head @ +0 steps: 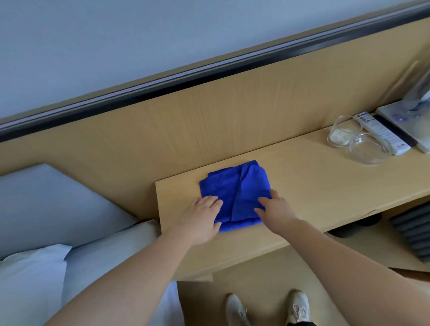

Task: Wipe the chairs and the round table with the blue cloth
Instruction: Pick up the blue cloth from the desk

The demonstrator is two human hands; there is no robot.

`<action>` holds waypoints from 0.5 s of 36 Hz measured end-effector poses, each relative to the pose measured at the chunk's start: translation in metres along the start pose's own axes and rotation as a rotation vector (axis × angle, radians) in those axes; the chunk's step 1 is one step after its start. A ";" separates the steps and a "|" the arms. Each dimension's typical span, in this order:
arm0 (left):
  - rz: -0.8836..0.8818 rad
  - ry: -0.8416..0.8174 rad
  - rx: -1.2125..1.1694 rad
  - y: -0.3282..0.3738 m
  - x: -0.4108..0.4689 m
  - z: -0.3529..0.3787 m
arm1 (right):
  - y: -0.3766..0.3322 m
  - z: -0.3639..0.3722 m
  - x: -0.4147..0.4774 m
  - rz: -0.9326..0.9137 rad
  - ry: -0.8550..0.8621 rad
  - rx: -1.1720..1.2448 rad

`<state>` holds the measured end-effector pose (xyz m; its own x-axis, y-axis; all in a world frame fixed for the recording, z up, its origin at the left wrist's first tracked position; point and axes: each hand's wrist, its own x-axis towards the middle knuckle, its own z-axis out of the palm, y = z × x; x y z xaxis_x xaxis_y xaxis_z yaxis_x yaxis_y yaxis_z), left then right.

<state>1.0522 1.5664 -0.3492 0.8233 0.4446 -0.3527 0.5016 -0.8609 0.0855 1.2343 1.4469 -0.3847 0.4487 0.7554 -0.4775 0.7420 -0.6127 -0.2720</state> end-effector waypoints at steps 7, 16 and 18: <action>0.007 0.009 -0.056 -0.002 0.023 -0.007 | 0.009 -0.006 0.026 0.305 0.097 0.395; 0.028 0.041 -0.089 -0.002 0.048 -0.034 | -0.001 -0.029 0.029 0.293 0.023 0.514; 0.052 0.043 -0.112 0.000 0.052 -0.045 | -0.007 -0.036 0.024 0.230 0.039 0.491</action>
<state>1.1071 1.6007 -0.3257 0.8584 0.4122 -0.3052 0.4824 -0.8511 0.2073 1.2577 1.4773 -0.3641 0.5970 0.5915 -0.5420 0.3071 -0.7926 -0.5267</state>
